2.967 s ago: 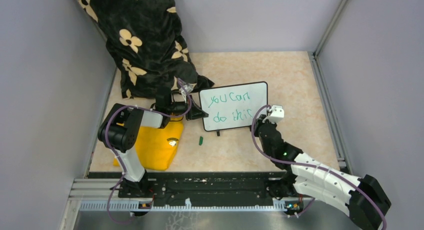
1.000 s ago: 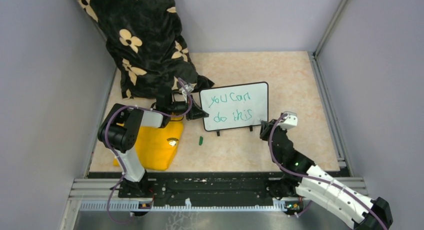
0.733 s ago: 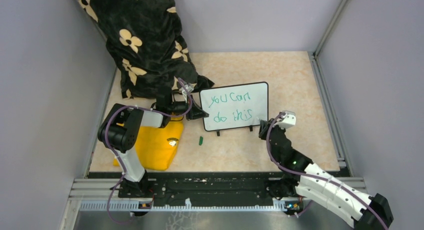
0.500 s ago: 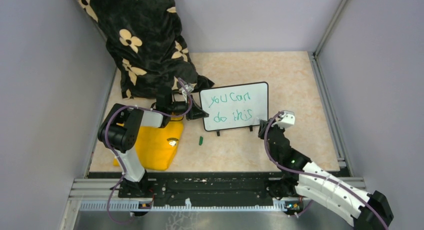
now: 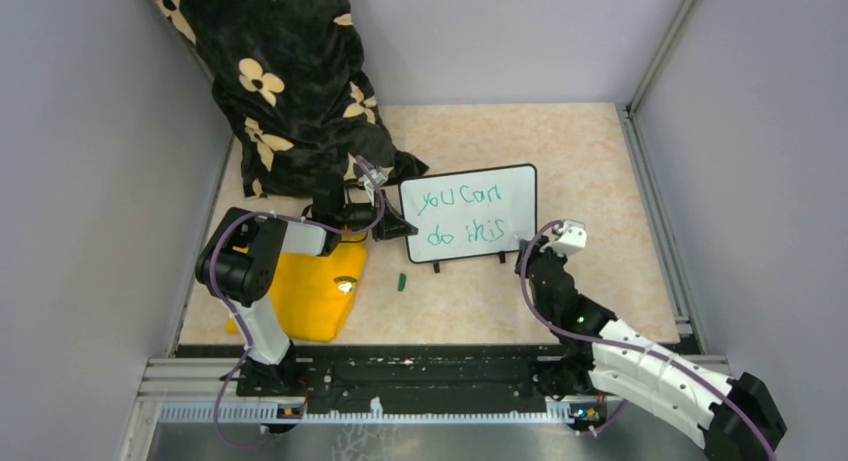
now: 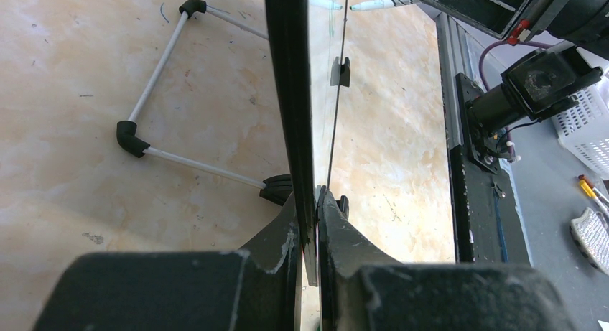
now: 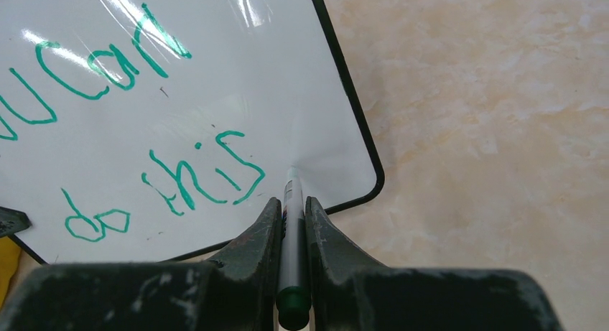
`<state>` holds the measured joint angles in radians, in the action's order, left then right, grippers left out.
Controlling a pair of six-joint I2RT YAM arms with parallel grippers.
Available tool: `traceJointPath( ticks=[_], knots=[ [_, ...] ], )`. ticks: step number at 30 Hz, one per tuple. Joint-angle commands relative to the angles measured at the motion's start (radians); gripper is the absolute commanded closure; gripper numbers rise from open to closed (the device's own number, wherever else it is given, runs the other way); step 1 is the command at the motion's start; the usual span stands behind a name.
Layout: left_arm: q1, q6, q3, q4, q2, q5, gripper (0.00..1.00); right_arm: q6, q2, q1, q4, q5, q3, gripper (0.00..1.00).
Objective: Write a sentence on the whiteboard
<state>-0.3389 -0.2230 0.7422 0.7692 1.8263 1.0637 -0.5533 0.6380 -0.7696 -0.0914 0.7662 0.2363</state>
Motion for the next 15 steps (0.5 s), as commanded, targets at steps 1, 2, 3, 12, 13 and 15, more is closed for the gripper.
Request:
traceJointPath(
  ticks=[1, 2, 3, 12, 13, 15],
  knots=[
    [-0.017, 0.098, -0.011, -0.095, 0.029, -0.092, 1.0, 0.001, 0.011, 0.018, -0.072, 0.01, 0.005, 1.0],
    [-0.017, 0.099, -0.011, -0.094, 0.03, -0.093, 1.0, 0.001, 0.014, 0.019, -0.075, 0.008, 0.004, 1.0],
    [-0.016, 0.099, -0.012, -0.094, 0.028, -0.092, 1.0, 0.0, 0.017, 0.021, -0.078, 0.007, 0.004, 1.0],
    [-0.017, 0.101, -0.01, -0.1, 0.027, -0.092, 1.0, 0.001, 0.035, 0.035, -0.091, -0.009, 0.002, 1.0],
    [-0.017, 0.102, -0.011, -0.099, 0.026, -0.092, 1.0, 0.0, 0.036, 0.036, -0.091, -0.009, 0.0, 1.0],
    [-0.018, 0.102, -0.012, -0.1, 0.027, -0.092, 1.0, -0.001, 0.04, 0.037, -0.091, -0.012, 0.001, 1.0]
  ],
)
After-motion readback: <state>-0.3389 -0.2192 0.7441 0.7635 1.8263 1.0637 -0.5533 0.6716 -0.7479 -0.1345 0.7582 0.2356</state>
